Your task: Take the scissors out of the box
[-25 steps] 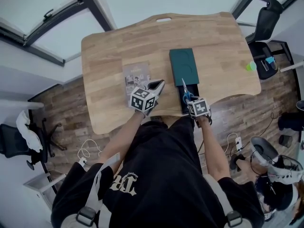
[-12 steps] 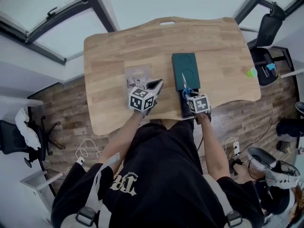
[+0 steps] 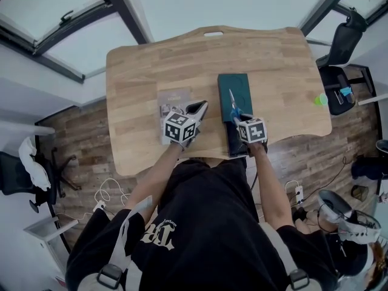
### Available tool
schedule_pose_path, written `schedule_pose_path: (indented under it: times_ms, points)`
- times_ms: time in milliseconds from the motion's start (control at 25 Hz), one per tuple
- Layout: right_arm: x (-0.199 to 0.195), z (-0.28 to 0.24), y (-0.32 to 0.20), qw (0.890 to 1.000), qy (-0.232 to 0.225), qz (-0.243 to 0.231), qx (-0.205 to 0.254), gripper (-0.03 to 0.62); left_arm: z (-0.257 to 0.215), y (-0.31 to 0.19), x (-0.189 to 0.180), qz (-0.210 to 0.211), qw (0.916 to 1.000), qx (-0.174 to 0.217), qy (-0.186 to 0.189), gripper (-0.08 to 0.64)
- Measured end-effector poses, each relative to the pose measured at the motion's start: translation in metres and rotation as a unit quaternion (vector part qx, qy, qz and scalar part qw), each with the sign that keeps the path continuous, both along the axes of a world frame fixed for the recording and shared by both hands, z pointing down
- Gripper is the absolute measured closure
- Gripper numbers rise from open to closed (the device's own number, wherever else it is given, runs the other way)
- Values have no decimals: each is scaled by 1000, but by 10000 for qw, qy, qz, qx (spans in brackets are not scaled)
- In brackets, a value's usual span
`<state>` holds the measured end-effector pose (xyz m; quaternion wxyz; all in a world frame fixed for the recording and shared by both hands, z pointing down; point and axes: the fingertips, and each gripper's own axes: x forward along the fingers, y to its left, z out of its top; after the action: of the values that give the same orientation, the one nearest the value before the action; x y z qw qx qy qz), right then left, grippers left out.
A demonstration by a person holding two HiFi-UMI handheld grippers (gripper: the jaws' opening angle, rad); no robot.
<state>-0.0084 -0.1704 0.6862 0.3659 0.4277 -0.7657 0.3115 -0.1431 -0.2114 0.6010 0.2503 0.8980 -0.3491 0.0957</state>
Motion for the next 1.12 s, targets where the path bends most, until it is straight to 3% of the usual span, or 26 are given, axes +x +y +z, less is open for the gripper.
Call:
schedule_pose_path:
  times_ms: [680, 1120]
  points:
    - [-6, -58, -40, 9967, -313, -3, 752, 508, -36, -25, 5, -110, 9994, 256, 192, 560]
    - [-12, -79, -49, 9939, -426, 89, 1010, 506, -58, -30, 2, -172, 9986, 425, 280, 560]
